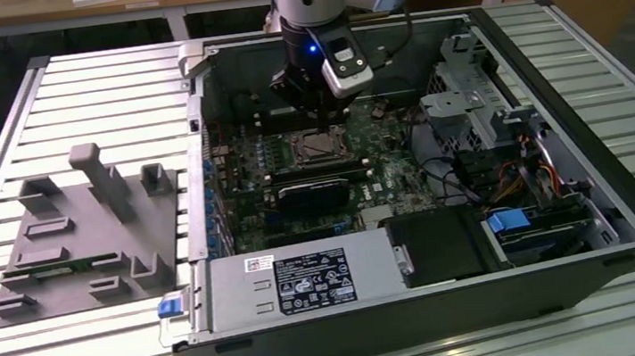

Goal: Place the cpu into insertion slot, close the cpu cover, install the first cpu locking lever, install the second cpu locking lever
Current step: 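Install the second cpu locking lever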

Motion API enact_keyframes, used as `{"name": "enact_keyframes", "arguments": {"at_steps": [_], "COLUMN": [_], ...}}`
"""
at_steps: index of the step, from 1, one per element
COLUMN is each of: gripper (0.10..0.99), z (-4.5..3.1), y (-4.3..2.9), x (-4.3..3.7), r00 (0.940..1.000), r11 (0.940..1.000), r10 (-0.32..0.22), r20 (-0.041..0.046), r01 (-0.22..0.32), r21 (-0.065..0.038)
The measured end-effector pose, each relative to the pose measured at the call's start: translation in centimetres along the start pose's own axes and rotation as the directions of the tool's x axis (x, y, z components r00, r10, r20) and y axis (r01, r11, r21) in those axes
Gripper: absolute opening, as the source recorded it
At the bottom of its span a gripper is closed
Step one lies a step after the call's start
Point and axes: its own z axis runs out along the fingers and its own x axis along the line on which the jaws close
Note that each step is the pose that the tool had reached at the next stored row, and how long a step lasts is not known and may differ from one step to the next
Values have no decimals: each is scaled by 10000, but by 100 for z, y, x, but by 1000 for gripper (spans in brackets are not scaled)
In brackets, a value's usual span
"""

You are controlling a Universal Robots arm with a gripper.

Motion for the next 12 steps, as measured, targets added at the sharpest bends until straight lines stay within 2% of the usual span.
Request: {"name": "enact_keyframes", "arguments": {"at_steps": [10,12], "gripper": [102,102], "z": [-1,-1], "y": [0,-24], "x": [0,-6], "r00": [10000,10000], "r11": [10000,10000], "r10": [0,-1], "r20": [-1,-1], "r01": [0,1], "r21": [0,0]}}
